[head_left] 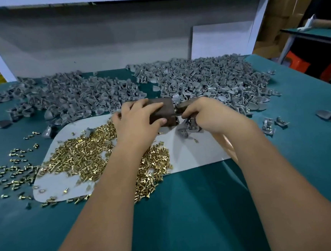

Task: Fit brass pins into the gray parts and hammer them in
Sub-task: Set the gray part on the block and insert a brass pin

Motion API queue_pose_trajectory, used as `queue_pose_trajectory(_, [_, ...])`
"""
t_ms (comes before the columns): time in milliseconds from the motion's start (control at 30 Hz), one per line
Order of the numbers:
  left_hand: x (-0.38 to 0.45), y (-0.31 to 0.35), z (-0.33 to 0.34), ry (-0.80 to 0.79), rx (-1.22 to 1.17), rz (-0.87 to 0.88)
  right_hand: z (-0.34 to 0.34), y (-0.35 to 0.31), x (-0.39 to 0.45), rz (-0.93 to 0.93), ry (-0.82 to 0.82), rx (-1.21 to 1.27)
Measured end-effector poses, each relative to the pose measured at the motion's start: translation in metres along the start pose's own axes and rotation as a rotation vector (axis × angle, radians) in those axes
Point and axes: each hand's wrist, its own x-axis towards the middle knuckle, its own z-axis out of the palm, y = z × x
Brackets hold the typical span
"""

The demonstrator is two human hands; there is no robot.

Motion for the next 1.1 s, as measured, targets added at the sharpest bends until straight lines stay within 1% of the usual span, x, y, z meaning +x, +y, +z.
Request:
queue_pose_trajectory(33, [0.0, 0.001, -0.001, 0.004, 0.014, -0.006, -0.002, 0.002, -0.001, -0.008, -0.015, 0.019])
queue_pose_trajectory(100, [-0.001, 0.003, -0.004, 0.035, 0.041, 0.0, -0.006, 0.002, -0.004, -0.038, -0.109, -0.004])
queue_pose_trajectory(167, [-0.002, 0.008, -0.008, 0.09, 0.001, 0.085, -0.007, 0.001, -0.005, -0.064, -0.188, -0.094])
queue_pose_trajectory(233, [-0.004, 0.014, -0.012, 0.103, -0.106, 0.239, -0.006, -0.001, -0.006, -0.081, -0.178, -0.164])
queue_pose_trajectory(300, [-0.006, 0.019, -0.014, 0.054, -0.152, 0.347, -0.004, -0.003, -0.006, -0.087, -0.122, -0.172])
queue_pose_trajectory(367, [-0.008, 0.022, -0.013, -0.006, -0.128, 0.377, -0.001, -0.004, -0.005, -0.108, -0.08, -0.184])
queue_pose_trajectory(467, [-0.009, 0.024, -0.012, -0.064, -0.074, 0.378, -0.001, -0.004, -0.005, -0.115, -0.096, -0.195])
queue_pose_trajectory(567, [-0.011, 0.024, -0.012, -0.068, -0.106, 0.364, -0.002, -0.001, -0.007, -0.121, -0.124, -0.158])
queue_pose_trajectory(733, [-0.008, 0.014, -0.019, -0.121, -0.25, 0.298, -0.003, 0.004, -0.007, -0.087, -0.074, 0.0])
queue_pose_trajectory(800, [-0.006, 0.01, -0.023, -0.139, -0.393, 0.232, -0.002, 0.005, -0.006, -0.087, -0.07, 0.036])
queue_pose_trajectory(900, [-0.004, 0.001, -0.029, -0.123, -0.766, 0.109, -0.006, 0.006, -0.006, -0.069, -0.067, 0.118])
queue_pose_trajectory(933, [-0.003, -0.002, -0.03, -0.108, -0.845, 0.073, -0.009, 0.006, -0.006, -0.063, -0.067, 0.146])
queue_pose_trajectory(1000, [-0.002, -0.009, -0.03, -0.076, -0.918, 0.005, -0.017, 0.003, -0.001, -0.051, -0.077, 0.194])
queue_pose_trajectory(1033, [-0.001, -0.011, -0.029, -0.061, -0.935, -0.02, -0.022, 0.001, 0.003, -0.054, -0.058, 0.206])
queue_pose_trajectory(1067, [0.0, -0.012, -0.027, -0.048, -0.946, -0.038, -0.025, -0.002, 0.009, -0.058, 0.001, 0.231])
queue_pose_trajectory(1100, [0.0, -0.013, -0.025, -0.036, -0.953, -0.054, -0.027, -0.004, 0.017, -0.046, 0.107, 0.283])
